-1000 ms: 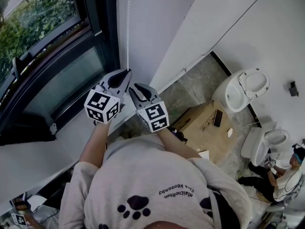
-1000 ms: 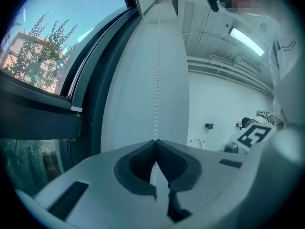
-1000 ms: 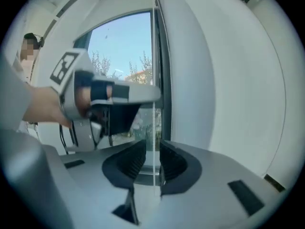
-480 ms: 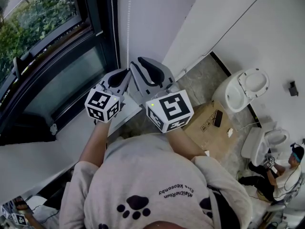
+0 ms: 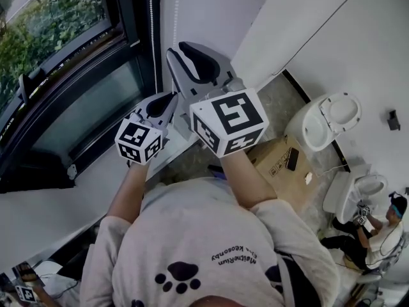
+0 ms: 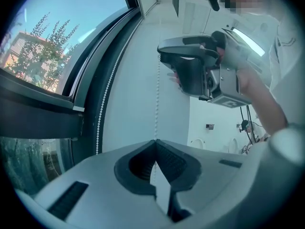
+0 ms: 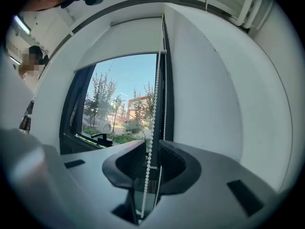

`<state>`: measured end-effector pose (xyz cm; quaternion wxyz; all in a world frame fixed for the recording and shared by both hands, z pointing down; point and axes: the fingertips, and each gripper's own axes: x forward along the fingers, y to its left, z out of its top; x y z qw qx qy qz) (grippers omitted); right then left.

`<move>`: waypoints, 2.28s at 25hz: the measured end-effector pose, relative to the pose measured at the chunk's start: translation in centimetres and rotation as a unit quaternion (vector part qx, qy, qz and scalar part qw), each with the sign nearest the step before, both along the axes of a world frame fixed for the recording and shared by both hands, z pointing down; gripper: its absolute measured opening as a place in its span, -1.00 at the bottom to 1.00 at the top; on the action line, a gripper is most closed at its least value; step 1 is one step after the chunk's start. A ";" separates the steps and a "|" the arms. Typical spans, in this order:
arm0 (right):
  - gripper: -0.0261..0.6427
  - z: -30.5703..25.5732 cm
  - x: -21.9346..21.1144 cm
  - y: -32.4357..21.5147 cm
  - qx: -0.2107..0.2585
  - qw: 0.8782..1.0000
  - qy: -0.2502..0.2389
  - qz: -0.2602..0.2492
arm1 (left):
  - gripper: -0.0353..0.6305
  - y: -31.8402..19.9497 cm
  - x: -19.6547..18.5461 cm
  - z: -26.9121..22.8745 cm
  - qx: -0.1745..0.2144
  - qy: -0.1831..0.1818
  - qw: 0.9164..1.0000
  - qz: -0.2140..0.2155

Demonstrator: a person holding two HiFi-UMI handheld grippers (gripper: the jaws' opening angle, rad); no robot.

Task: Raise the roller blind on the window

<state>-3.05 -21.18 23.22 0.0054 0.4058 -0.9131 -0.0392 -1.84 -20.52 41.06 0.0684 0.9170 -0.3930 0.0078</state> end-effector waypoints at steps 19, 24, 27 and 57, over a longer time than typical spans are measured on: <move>-0.89 1.2 -0.3 -0.7 0.001 1.000 -0.016 -0.002 | -0.87 0.0 0.3 2.8 -0.027 0.014 1.000 -0.003; -0.89 4.8 -0.4 -0.8 -0.011 1.000 0.004 0.007 | -0.87 0.2 -0.4 6.3 -0.055 -0.004 0.998 -0.013; -0.89 7.3 -0.4 -0.9 -0.025 1.000 0.013 0.012 | -0.87 0.7 -0.4 8.7 -0.074 -0.016 0.997 -0.013; -0.89 15.1 0.0 -0.7 -0.054 0.998 0.026 0.013 | -0.55 2.2 -2.0 5.9 -0.074 -0.001 0.997 -0.007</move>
